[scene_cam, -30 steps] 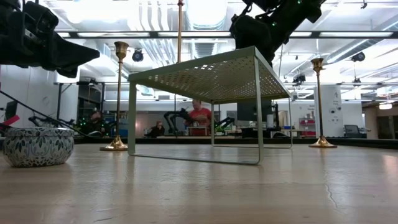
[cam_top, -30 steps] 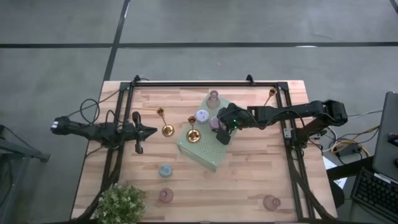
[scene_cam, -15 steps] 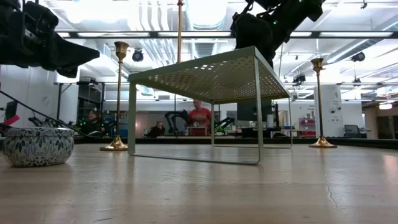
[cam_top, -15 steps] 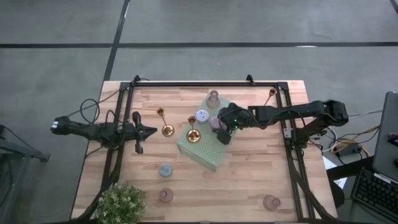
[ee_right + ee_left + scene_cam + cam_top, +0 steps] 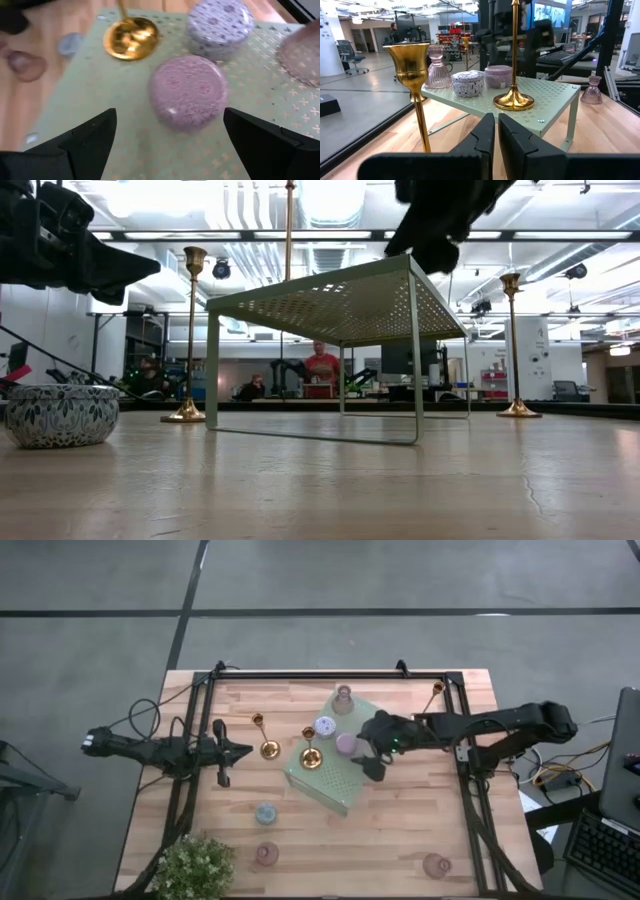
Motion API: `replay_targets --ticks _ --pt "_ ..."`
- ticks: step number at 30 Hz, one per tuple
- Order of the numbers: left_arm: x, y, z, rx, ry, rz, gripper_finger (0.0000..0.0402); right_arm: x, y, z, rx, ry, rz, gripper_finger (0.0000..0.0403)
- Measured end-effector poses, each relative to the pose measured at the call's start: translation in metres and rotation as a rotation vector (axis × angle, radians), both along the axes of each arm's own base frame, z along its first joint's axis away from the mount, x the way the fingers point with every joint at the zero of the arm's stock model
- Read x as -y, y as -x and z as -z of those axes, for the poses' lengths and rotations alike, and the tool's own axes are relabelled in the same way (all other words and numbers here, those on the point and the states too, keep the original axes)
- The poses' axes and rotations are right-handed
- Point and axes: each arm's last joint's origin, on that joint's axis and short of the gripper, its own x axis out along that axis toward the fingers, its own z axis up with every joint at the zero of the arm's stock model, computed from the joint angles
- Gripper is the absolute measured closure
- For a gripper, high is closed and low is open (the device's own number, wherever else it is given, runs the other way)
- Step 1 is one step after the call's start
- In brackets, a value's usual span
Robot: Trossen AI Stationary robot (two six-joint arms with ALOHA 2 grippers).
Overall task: Pick & Place candle stick holders
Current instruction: Put the right purple glass candle holder aligned with the other purple glass candle holder on the shelf
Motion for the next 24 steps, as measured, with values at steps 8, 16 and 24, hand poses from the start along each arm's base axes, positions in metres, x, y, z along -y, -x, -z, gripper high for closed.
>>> replay_targets --ticks 8,16,24 --pt "0.000 0.000 0.000 0.000 0.000 0.000 0.0374 -0.038 0.028 -0.020 0.027 -0.030 -0.129 0.0044" --pt "0.000 0.000 0.000 0.000 0.000 0.000 0.0374 -0.067 0.056 -0.030 0.023 -0.034 -0.224 0.0044" --pt "0.000 0.000 0.000 -0.001 0.000 0.000 0.0374 -0.089 0.069 -0.027 -0.024 -0.067 -0.259 0.0044"
